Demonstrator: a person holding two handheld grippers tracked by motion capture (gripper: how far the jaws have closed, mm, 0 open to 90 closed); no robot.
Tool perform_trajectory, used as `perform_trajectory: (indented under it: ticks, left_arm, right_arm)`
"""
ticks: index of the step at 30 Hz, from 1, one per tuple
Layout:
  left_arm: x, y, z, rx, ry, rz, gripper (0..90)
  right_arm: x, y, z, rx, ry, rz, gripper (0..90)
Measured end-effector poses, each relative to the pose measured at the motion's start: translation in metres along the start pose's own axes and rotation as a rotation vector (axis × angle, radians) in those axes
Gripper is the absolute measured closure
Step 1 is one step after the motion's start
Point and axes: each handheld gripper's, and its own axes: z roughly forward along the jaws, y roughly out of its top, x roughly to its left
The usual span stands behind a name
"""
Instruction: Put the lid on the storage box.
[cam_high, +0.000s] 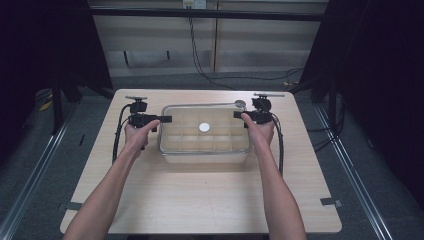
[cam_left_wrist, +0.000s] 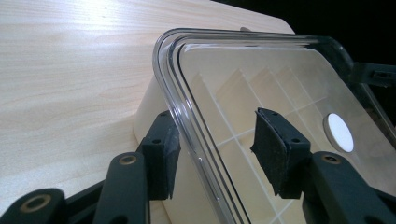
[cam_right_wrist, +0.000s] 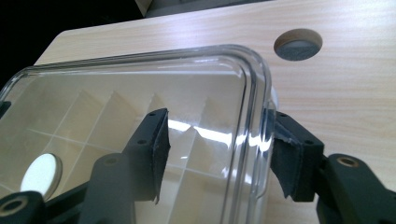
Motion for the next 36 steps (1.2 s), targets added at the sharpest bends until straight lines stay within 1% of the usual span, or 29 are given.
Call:
perform_trajectory:
  ticks: [1,2,3,4,5,6,7,8,9,10,12,15,16,17,18,20,21,22,23,24,26,27,28,29,30,31,34,36]
  left_arm:
    - [-0.001,0.001,0.000,0.000,0.007,0.006,51.2]
    - [-0.002,0.002,0.001,0.003,0.019,0.009,52.1]
    - [-0.003,0.002,0.001,0.010,0.026,0.018,51.9]
    - [-0.004,0.003,0.002,0.021,0.042,0.029,51.6]
    - [-0.004,0.002,0.004,0.032,0.055,0.030,50.8]
    - [-0.002,0.002,0.005,0.025,0.043,0.020,50.5]
    - [-0.002,0.002,0.005,0.025,0.043,0.020,51.8]
    - [-0.001,0.002,0.004,0.004,0.057,0.010,53.3]
    - [-0.001,0.002,0.004,0.002,0.061,0.010,53.7]
    - [-0.001,0.003,0.004,0.004,0.064,0.015,53.6]
    - [-0.001,0.003,0.004,0.006,0.061,0.017,53.4]
    - [-0.001,0.002,0.003,0.014,0.052,0.036,52.3]
    - [-0.001,0.001,0.002,0.005,0.051,0.038,51.3]
    - [-0.001,0.001,0.001,0.011,0.041,0.039,49.4]
    - [-0.001,0.000,-0.001,0.007,0.046,0.037,47.6]
    - [-0.001,0.001,-0.004,-0.010,0.044,0.034,43.5]
    - [-0.002,0.001,-0.007,-0.007,0.044,0.039,42.4]
    - [-0.003,0.001,-0.008,-0.020,0.041,0.042,41.3]
    - [-0.003,0.001,-0.008,-0.020,0.041,0.042,40.9]
    - [-0.006,0.002,-0.010,-0.013,0.045,0.056,40.4]
    - [-0.007,0.002,-0.012,-0.007,0.042,0.060,39.3]
    - [-0.007,0.001,-0.012,-0.014,0.047,0.061,39.2]
    - [-0.008,0.000,-0.015,-0.014,0.050,0.064,39.1]
    - [-0.008,-0.001,-0.017,-0.011,0.051,0.077,38.5]
    - [-0.009,-0.002,-0.018,-0.018,0.053,0.070,38.5]
    - [-0.008,-0.003,-0.022,-0.011,0.060,0.089,38.4]
    - [-0.008,-0.007,-0.029,-0.012,0.059,0.093,39.8]
    - [-0.010,-0.013,-0.037,-0.007,0.062,0.119,41.9]
  right_arm:
    - [0.000,0.000,0.000,0.000,-0.007,-0.004,43.3]
    - [-0.001,0.001,0.000,0.002,-0.027,-0.019,44.0]
    - [-0.001,0.001,0.002,0.003,-0.039,-0.027,44.2]
    - [-0.002,0.000,0.003,0.007,-0.048,-0.025,44.7]
    - [-0.002,-0.001,0.006,0.020,-0.063,-0.030,44.9]
    - [-0.003,-0.002,0.008,0.023,-0.067,-0.036,45.4]
    - [-0.003,-0.003,0.009,0.008,-0.070,-0.037,47.1]
    - [-0.003,-0.002,0.009,-0.005,-0.081,-0.049,50.1]
    - [-0.003,-0.002,0.009,-0.010,-0.086,-0.054,52.1]
    - [-0.005,-0.001,0.009,-0.014,-0.082,-0.054,52.9]
    - [-0.008,-0.001,0.009,-0.013,-0.066,-0.032,52.9]
    - [-0.007,-0.002,0.007,-0.010,-0.061,-0.043,51.0]
    - [-0.007,-0.003,0.006,-0.011,-0.055,-0.045,49.8]
    - [-0.008,-0.003,0.005,-0.014,-0.047,-0.046,49.3]
    - [-0.008,-0.004,0.003,-0.025,-0.039,-0.048,48.8]
    - [-0.011,-0.006,0.000,-0.032,-0.036,-0.040,45.9]
    - [-0.012,-0.006,-0.002,-0.035,-0.030,-0.034,44.8]
    - [-0.014,-0.007,-0.004,-0.040,-0.028,-0.027,44.2]
    - [-0.016,-0.007,-0.007,-0.047,-0.022,-0.017,44.2]
    - [-0.017,-0.008,-0.008,-0.044,-0.019,-0.014,43.7]
    - [-0.018,-0.008,-0.012,-0.042,-0.018,-0.020,42.4]
    - [-0.018,-0.008,-0.014,-0.047,-0.015,-0.022,41.7]
    - [-0.017,-0.008,-0.016,-0.053,-0.006,-0.024,40.8]
    - [-0.017,-0.008,-0.020,-0.059,0.005,-0.032,40.0]
    - [-0.016,-0.008,-0.022,-0.058,0.004,-0.036,39.6]
    - [-0.016,-0.009,-0.024,-0.059,0.002,-0.043,38.9]
    - [-0.018,-0.011,-0.036,-0.068,0.014,-0.047,39.7]
    - [-0.019,-0.014,-0.041,-0.071,0.023,-0.053,41.3]
